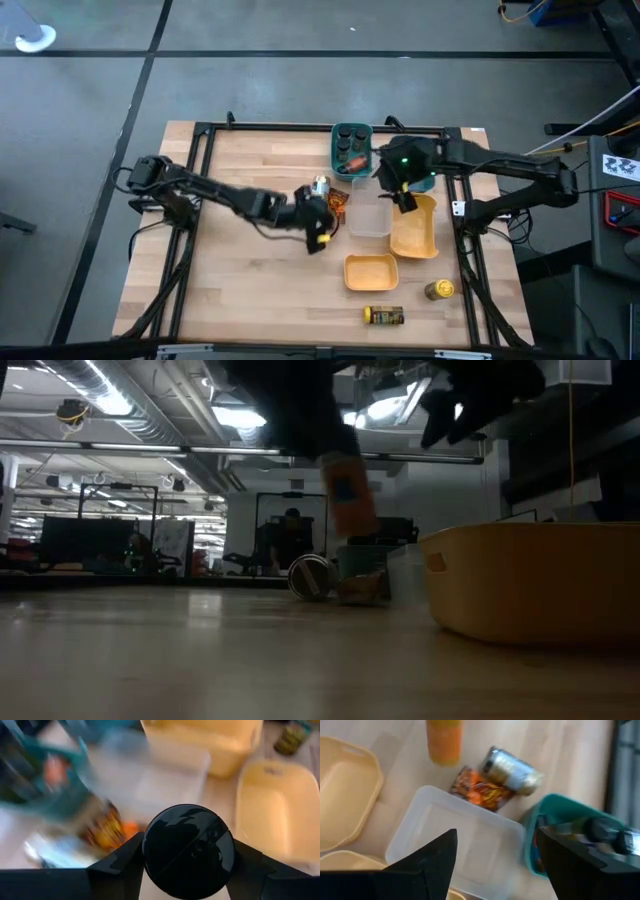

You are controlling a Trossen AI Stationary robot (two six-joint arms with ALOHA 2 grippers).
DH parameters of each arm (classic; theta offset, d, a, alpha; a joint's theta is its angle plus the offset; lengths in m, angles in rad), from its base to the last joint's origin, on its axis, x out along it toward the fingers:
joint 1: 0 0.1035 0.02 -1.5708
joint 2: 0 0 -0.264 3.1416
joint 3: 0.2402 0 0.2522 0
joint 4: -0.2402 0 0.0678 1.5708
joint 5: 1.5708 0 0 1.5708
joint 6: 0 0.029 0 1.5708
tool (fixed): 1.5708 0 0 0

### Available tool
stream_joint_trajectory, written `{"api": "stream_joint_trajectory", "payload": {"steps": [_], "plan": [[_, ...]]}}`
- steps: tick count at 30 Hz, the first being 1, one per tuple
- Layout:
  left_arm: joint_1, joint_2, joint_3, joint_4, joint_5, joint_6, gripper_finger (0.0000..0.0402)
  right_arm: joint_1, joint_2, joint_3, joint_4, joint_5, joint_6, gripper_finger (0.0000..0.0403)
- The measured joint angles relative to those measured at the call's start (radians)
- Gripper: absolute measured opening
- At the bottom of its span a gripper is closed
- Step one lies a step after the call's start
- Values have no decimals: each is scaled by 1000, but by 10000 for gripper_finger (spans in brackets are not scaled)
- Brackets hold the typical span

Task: Sort spices by type
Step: Put the yellow seasoning into the green bin

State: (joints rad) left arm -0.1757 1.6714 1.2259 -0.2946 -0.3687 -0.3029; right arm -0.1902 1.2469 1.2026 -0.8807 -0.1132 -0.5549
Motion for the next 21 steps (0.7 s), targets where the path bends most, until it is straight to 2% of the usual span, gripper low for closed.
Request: {"api": "stream_joint_trajectory", "payload": {"steps": [5, 9, 14, 21], "plan": [[119, -1, 90, 23, 3, 164, 198, 0, -107, 2, -3, 63, 19, 269], [227, -2, 104, 168, 34, 263, 199, 0, -169, 2, -5, 63, 76, 269], [356, 14, 104, 286, 133, 286, 198, 0, -207, 2, -5, 62, 128, 269], [480, 121, 104, 464, 237, 304, 198, -11, -218, 2, 9, 81, 132, 269]]}}
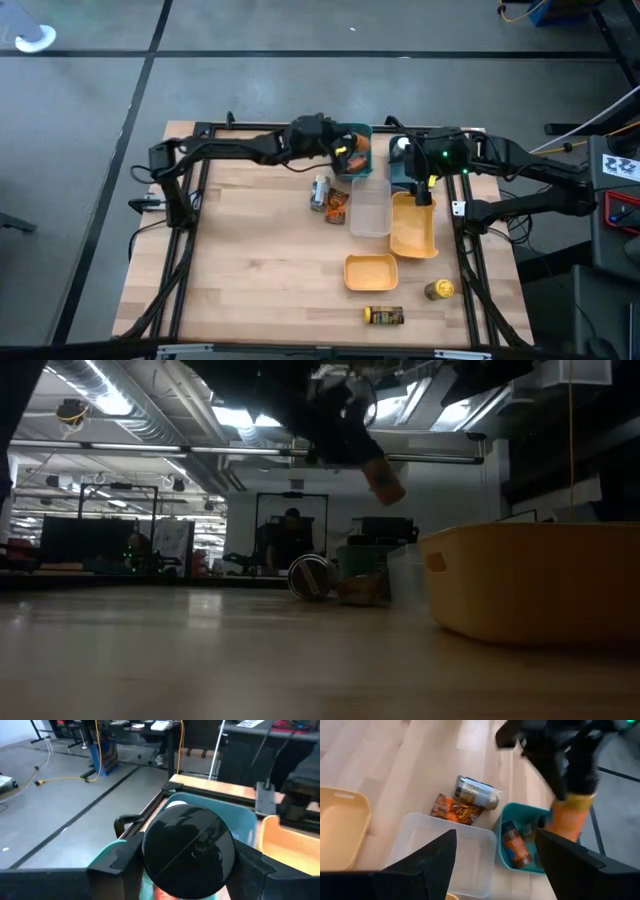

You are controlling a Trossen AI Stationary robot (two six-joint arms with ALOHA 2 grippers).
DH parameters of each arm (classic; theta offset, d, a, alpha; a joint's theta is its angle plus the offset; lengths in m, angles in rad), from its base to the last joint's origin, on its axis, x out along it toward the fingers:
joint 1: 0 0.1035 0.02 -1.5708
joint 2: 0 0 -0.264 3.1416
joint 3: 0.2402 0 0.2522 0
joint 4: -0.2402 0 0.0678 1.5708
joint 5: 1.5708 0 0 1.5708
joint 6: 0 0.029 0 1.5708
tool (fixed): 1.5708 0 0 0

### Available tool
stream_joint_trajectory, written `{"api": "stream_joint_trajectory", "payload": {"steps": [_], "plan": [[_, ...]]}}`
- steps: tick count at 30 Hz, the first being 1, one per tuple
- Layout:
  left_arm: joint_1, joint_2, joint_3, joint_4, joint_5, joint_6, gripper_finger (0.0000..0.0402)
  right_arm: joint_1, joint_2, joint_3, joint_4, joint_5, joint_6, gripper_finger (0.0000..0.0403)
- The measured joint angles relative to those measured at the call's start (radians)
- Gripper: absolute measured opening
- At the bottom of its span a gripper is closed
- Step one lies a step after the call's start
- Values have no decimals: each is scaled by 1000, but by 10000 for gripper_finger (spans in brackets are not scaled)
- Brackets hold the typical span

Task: Sort spices by type
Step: Put the yellow seasoning into the green bin

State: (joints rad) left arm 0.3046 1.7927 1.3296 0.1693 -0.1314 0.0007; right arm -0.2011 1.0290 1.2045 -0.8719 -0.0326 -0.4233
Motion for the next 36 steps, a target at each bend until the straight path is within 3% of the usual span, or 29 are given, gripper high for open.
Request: {"api": "stream_joint_trajectory", "payload": {"steps": [9, 21, 36], "plan": [[37, 165, 84, 20, 27, -9, 197, -161, 0, 0, 10, -24, 0, 269], [37, 263, 107, 8, 2, -16, 196, -370, 46, -1, 10, -247, -5, 269], [54, 306, 107, 12, -56, -16, 196, -395, 162, -2, 97, -295, -30, 269]]}}
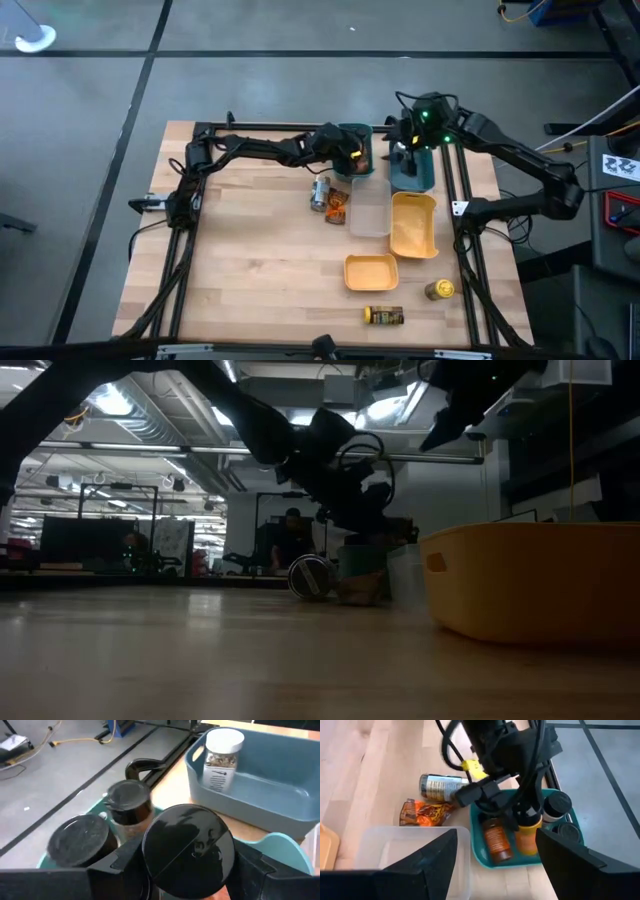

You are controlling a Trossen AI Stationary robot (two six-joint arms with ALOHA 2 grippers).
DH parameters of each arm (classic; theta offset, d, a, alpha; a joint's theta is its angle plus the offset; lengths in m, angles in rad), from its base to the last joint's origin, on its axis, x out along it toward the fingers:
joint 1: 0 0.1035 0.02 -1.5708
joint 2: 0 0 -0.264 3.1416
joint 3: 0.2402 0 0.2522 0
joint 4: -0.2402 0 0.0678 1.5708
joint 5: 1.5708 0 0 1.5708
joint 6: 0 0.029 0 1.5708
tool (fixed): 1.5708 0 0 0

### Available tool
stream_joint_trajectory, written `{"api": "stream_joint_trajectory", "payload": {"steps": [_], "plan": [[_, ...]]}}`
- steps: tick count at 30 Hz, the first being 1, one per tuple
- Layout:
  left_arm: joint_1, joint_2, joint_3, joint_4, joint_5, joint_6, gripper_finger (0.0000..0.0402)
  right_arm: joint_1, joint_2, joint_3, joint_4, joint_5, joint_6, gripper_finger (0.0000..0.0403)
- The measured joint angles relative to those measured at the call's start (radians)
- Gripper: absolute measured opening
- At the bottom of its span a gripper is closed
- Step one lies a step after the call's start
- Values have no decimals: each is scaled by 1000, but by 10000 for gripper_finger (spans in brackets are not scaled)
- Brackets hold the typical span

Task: Sort spices by type
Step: Put the yellow seasoning into the green bin

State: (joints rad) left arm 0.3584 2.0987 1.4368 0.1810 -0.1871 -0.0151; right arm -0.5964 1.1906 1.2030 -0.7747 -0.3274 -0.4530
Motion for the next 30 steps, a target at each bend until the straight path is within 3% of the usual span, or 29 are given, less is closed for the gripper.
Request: {"api": "stream_joint_trajectory", "payload": {"steps": [16, 30], "plan": [[0, 0, 0, -16, 0, -3, 197, 0, 44, 0, 18, -7, -1, 269], [0, 0, -1, -12, 0, -3, 223, 0, 44, 0, 17, -7, -1, 269]]}}
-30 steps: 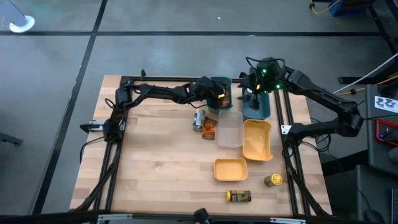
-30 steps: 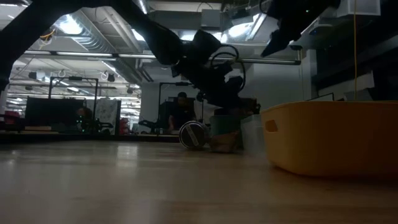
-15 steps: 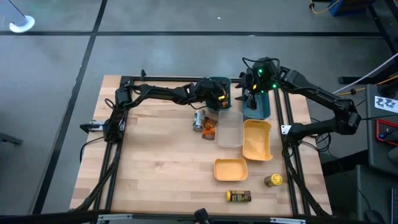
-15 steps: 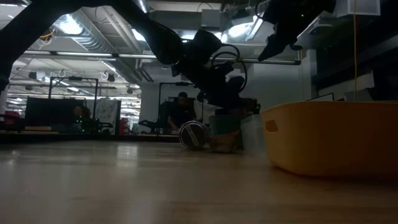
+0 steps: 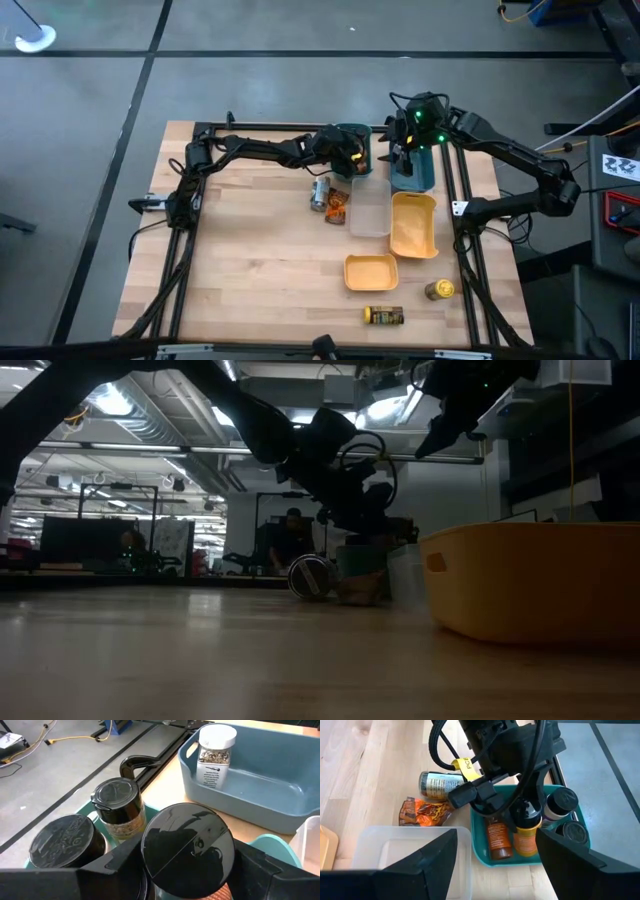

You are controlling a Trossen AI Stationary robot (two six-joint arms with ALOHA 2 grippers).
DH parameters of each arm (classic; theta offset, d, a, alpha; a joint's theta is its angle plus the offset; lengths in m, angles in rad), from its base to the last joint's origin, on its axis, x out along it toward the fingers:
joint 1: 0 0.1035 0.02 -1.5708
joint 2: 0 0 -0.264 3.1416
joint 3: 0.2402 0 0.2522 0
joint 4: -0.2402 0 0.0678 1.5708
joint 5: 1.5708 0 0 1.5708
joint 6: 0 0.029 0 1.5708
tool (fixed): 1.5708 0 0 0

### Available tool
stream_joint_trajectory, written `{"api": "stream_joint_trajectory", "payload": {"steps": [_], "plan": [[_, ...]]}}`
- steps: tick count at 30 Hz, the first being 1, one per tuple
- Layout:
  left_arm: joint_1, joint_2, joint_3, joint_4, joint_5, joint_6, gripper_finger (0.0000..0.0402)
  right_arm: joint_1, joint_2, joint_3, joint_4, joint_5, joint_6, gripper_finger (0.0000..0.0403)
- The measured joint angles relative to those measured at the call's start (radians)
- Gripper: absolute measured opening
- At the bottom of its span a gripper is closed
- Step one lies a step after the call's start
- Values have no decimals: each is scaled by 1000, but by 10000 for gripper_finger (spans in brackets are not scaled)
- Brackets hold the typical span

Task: Sort spices by type
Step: Put the yellow seasoning into the green bin

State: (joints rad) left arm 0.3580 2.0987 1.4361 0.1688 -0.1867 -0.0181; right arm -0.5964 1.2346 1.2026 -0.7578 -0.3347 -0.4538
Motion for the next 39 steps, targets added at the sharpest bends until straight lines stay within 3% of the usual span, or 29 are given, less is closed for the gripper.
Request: {"api": "stream_joint_trajectory", "payload": {"steps": [31, 39], "plan": [[-2, 0, -1, 9, 0, 52, 226, 0, 0, 0, -9, 0, 0, 269], [2, 0, -1, 14, 0, 161, 226, 0, 0, 0, -10, 0, 1, 269]]}}
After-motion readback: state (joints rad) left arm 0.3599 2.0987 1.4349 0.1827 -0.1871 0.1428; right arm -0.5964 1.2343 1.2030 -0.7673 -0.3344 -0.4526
